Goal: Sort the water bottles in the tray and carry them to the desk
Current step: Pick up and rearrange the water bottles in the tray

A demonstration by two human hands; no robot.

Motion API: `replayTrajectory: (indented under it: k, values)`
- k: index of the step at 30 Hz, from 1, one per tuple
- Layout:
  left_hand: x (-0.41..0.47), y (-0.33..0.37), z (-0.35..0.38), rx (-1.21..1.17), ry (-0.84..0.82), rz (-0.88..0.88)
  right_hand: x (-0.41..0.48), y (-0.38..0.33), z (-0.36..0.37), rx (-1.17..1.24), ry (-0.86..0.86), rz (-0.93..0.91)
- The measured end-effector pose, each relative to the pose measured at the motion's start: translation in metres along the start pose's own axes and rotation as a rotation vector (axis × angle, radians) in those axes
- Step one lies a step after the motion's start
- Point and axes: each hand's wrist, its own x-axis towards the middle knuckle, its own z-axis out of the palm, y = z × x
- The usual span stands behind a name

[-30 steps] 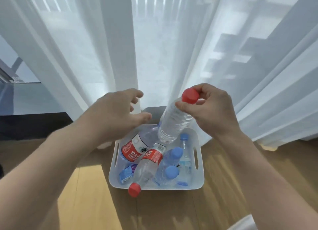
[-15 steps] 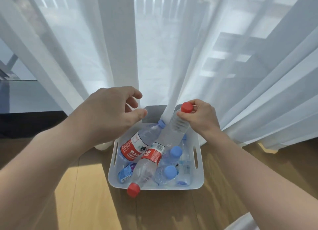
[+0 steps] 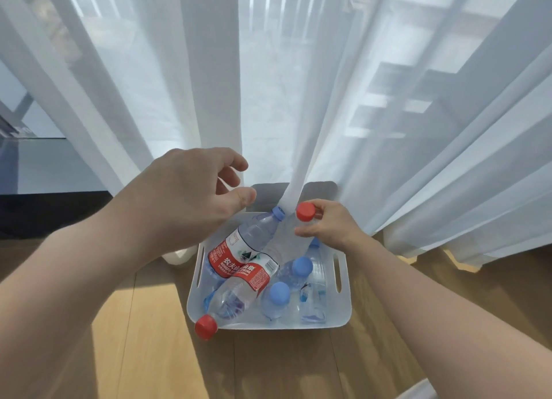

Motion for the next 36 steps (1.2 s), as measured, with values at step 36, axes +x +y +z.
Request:
replayTrajectory:
  k: [36]
  values:
    - [0.001, 0.011, 0.011, -0.008, -0.066, 0.106, -0.1, -0.022, -0.089, 0.616, -0.123, 0.613]
